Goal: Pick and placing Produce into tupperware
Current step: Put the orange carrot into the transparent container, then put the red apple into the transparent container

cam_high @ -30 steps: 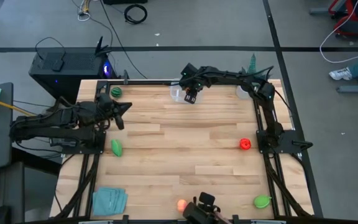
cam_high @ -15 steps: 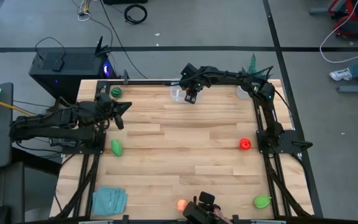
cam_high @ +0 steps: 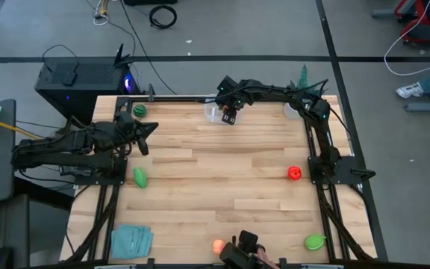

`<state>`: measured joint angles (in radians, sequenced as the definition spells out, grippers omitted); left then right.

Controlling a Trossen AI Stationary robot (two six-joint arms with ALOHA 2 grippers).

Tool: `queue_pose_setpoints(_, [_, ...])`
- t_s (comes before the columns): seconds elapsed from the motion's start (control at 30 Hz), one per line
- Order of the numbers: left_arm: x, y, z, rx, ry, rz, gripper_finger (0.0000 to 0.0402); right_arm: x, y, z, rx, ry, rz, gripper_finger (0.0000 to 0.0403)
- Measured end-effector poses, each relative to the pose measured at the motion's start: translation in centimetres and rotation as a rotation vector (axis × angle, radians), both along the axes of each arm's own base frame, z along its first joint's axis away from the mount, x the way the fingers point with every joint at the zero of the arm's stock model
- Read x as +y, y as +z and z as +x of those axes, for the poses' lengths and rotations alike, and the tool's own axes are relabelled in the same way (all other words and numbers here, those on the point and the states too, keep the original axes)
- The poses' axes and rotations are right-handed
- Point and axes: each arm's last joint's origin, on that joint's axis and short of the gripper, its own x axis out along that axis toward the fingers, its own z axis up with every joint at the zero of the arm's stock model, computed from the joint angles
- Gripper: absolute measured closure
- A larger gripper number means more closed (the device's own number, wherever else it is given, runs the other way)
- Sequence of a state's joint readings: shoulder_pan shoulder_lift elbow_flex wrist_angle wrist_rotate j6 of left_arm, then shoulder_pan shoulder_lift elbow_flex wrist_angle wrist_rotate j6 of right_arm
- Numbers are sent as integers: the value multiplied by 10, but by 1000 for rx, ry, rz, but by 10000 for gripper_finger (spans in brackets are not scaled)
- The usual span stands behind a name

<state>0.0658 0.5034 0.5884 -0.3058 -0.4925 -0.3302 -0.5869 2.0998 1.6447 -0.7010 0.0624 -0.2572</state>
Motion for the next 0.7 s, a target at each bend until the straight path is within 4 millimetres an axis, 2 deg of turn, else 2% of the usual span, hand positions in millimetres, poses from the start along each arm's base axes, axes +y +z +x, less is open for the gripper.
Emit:
queue_pose_setpoints(0.27, [0, 0, 0, 0, 0, 0, 393, 1, 2, -1, 0, -2, 1, 167])
queue_pose_setpoints(0.4, [0, 0, 0, 0, 0, 0, 395, 7, 22, -4, -20, 1, -28, 171])
queue_pose_setpoints(0.53, [0, 0, 0, 0, 1, 0, 392, 24, 54, -10, -58, 23, -50, 207])
queue_pose_setpoints(0.7, [0, 0, 0, 0, 1, 0, 395, 53, 99, -22, -133, 26, -63, 294])
